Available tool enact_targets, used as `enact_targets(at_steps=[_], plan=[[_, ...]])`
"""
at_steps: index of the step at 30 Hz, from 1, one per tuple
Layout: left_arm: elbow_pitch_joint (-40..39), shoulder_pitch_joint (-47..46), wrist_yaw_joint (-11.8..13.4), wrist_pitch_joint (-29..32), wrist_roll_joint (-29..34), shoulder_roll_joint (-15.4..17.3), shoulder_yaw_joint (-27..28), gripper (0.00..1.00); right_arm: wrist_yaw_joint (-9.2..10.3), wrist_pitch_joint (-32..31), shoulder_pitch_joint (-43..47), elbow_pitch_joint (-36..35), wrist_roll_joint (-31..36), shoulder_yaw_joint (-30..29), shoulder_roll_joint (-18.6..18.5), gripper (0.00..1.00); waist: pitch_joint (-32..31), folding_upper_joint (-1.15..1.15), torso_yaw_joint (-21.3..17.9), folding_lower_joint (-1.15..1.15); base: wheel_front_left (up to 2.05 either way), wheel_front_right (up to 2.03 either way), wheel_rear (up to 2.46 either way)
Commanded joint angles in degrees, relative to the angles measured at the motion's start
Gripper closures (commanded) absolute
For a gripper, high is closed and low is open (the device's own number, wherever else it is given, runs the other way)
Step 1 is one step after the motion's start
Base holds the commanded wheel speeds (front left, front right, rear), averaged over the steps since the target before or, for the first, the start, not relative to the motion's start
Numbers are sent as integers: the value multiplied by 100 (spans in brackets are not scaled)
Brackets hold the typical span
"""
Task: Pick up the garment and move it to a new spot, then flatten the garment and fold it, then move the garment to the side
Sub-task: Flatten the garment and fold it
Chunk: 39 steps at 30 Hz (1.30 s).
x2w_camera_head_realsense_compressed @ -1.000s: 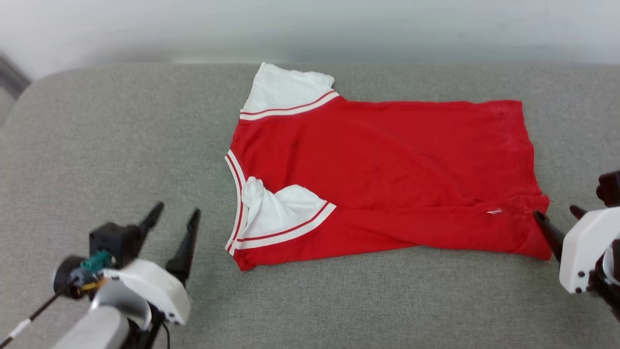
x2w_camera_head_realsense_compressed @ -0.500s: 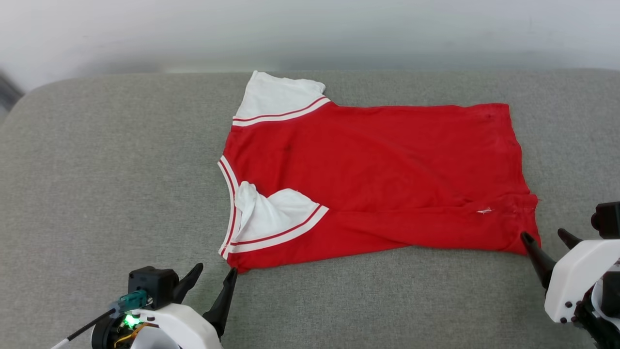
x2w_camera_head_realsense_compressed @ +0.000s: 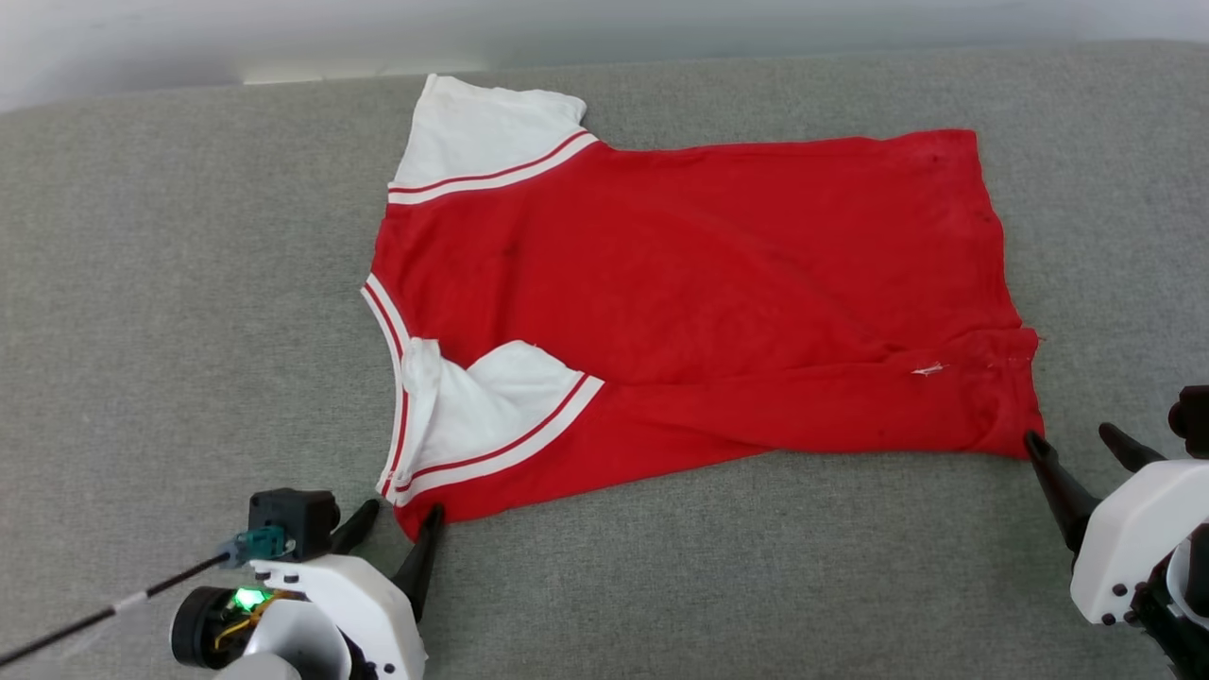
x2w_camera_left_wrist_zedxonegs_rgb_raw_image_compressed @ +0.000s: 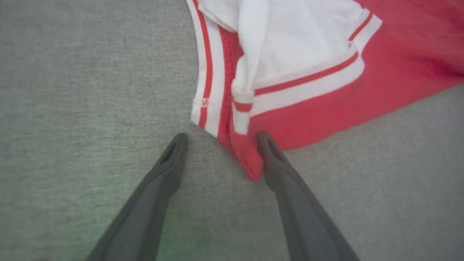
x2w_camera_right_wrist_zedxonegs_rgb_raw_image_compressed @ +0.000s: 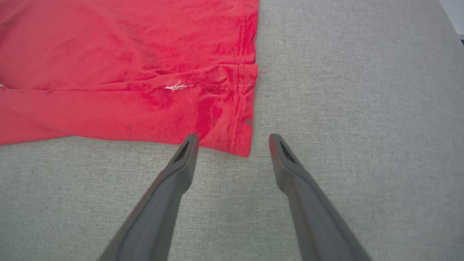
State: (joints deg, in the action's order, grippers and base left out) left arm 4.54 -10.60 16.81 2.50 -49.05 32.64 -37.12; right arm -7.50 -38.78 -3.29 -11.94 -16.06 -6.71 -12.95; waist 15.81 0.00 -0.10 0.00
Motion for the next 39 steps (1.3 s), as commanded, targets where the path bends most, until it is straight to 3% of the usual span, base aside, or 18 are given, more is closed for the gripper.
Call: enact_targets(at_steps=[1, 6, 7, 8, 9, 12, 21, 30, 39], plan=[[192, 7, -10, 235, 6, 70, -135, 0, 2, 38, -65, -43, 1, 7, 5, 0, 82, 0, -45, 0, 0, 0, 0], [513, 30, -88, 464, -85, -24, -276, 0, 2, 83, -139, -64, 35, 19, 5, 0, 153, 0, -43, 0, 0, 0, 0], [577, 25, -116, 474, -106, -42, -293, 31, 2, 96, -142, -60, 42, 25, -1, 0, 154, 0, -37, 0, 0, 0, 0], [620, 18, -152, 482, -121, -59, -321, 71, 2, 98, -140, -52, 57, 35, -13, 0, 151, 0, -29, 0, 0, 0, 0], [652, 5, -201, 476, -136, -88, -343, 100, 2, 101, -139, -33, 61, 36, -29, 0, 134, 0, -15, 0, 0, 0, 0], [666, 6, -332, 389, -159, -129, -361, 100, 2, 132, -171, 6, 83, 44, -96, 0, 25, 0, 30, 0, 0, 0, 0], [13, -13, -297, -6, 74, 258, -162, 100, 2, 60, -252, 334, 287, 80, -122, 0, -384, 0, 208, 0, 0, 0, 0], [-1004, -100, -367, 390, 463, 877, -382, 100, 3, -24, -464, 1116, 536, -21, 12, 0, -206, 0, 382, 0, 0, 0, 0], [-1326, -310, -463, 629, 647, 968, -545, 100, 2, -33, -775, 1889, 676, -178, 221, 0, 106, 0, 541, 0, 0, 0, 0]])
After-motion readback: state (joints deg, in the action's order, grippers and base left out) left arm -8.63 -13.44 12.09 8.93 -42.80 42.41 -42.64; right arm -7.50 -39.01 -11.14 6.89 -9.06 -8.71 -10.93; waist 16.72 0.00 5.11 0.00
